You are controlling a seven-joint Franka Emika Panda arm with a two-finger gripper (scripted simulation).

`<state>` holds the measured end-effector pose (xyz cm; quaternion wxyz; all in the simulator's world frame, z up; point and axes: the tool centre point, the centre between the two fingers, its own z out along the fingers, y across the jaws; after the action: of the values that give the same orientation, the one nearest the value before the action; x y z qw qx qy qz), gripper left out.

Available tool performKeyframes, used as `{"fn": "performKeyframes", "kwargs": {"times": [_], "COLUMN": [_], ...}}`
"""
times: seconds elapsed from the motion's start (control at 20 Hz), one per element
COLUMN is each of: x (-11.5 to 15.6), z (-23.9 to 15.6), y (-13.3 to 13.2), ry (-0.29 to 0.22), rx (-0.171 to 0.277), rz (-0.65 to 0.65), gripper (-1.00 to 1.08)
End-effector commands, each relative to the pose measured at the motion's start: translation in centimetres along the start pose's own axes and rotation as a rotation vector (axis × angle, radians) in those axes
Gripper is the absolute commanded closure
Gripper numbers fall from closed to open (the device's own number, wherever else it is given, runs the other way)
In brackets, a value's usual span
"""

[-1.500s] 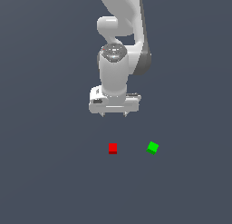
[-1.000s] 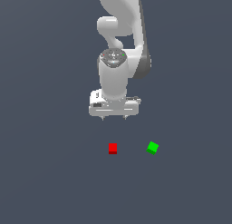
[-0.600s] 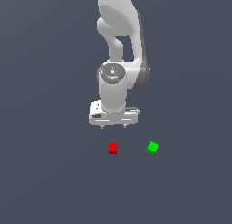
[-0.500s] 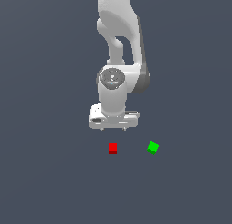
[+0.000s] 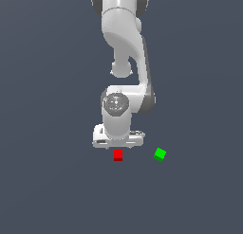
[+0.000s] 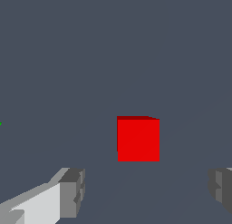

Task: Stack the red cube on top of the green cube.

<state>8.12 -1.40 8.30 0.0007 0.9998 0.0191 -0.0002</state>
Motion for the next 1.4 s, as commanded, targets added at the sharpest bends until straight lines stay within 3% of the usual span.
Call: {"fn": "performKeyframes", "kwargs": {"times": [0.0, 0.65, 1.35], "x": [0.7, 1.5, 1.5], "z": [0.6, 1.7, 6.3], "y": [0.1, 0.2, 0.2], "ry": [0.001, 0.0, 0.0], "rx": [0.0, 0.001, 0.001], "rz": [0.001, 0.002, 0.002], "gripper": [-0.92, -0.92, -0.92]}}
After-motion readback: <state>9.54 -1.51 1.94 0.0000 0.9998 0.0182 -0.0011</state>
